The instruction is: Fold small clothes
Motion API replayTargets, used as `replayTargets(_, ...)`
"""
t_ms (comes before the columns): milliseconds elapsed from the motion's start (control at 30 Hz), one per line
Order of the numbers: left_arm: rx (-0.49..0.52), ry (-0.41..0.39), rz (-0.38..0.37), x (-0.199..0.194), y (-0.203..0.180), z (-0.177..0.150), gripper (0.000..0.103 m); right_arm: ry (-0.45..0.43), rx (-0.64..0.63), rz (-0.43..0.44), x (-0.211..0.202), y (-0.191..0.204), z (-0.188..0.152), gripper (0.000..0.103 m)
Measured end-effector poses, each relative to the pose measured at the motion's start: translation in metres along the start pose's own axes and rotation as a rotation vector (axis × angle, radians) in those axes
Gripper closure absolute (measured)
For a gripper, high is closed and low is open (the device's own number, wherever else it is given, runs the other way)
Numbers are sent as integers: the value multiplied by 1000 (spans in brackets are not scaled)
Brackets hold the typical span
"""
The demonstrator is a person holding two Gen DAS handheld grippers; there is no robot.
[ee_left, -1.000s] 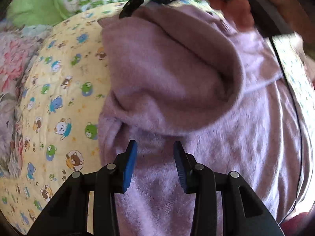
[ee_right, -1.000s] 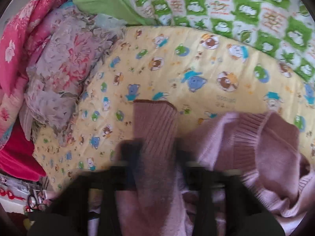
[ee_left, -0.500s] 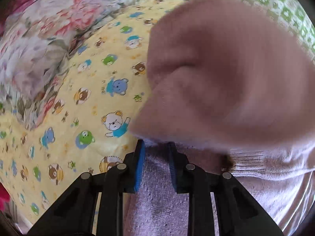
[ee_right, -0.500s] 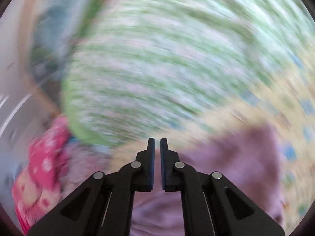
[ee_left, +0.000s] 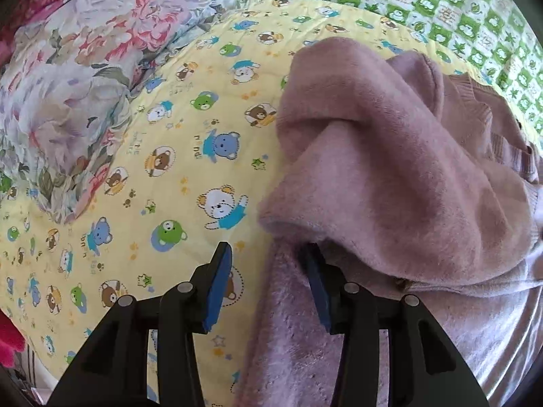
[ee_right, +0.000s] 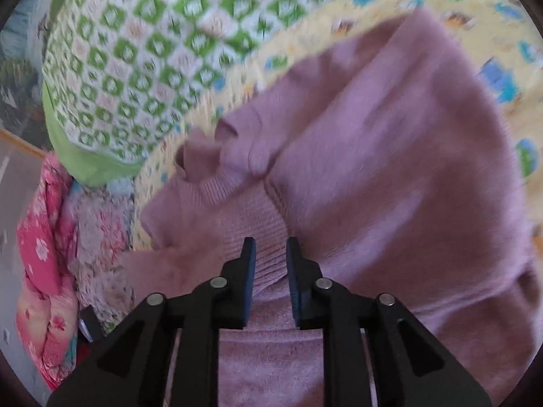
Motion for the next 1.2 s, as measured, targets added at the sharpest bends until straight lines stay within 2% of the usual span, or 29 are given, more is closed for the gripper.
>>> replayTargets(67, 15, 1, -27, -2, -7, -1, 58, 37, -12, -3, 13, 4, -3, 73)
replayTargets(133, 38, -9, -56, -7, -15, -3, 58, 32, -23, -7, 16, 6, -5, 67)
replayTargets(267, 94, 1, -48, -4, -24, -5, 56, 13, -8, -5, 9, 3, 0, 67)
replayTargets(367, 102, 4, -34, 1, -24, -1, 56, -13, -16, -87, 2, -8, 4, 66)
replayTargets(467, 113, 7, -21, 9, -19, 7, 55, 31, 45, -31, 11, -14, 3, 62)
replayTargets(533, 134, 7, 3, 14, -19, 10, 54, 73, 29, 3, 23, -3, -3, 61)
replayTargets(567, 142, 8, 17, 17, -18, 12, 53, 78, 0, 13, 25, 6, -6, 64)
replayTargets(600, 144, 7, 25, 17, -18, 14, 53, 85, -26, 41, 25, 17, -7, 96)
replayTargets(633, 141, 3, 36, 17, -17, 15, 53, 76, -40, 58, 21, 27, -6, 94)
replayTargets(667, 138, 2, 42, 17, -16, 16, 53, 38, -60, 79, 8, 38, -2, 94)
replayTargets(767, 128, 2, 65, 17, -12, 16, 53, -134, -80, 231, -67, 71, 21, 95)
replayTargets(800, 124, 1, 70, 16, -12, 16, 53, -223, -99, 259, -104, 75, 30, 95)
replayTargets(867, 115, -4, 77, 15, -10, 16, 53, -316, -134, 187, -140, 63, 40, 95)
replayTargets(900, 107, -4, 70, 14, -12, 14, 52, -323, -129, 122, -147, 43, 44, 95)
replayTargets(1000, 98, 1, 59, 15, -17, 10, 52, -255, -79, -43, -126, -19, 44, 95)
replayTargets(1067, 91, 4, 56, 15, -20, 8, 52, -212, -57, -111, -107, -48, 37, 95)
replayTargets(1200, 18, 6, 25, 12, -12, 11, 52, -180, -64, -149, -93, -67, 20, 95)
Point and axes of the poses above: each gripper's, at about its wrist camera, not at the fingertips, and x roughly the way its jaws point, y to its left, z to its top, the point moved 7 cm from there along x, roughly the way its jaws point, and after that the axes turned 10 degrees about -z, right-handed, at the moved point
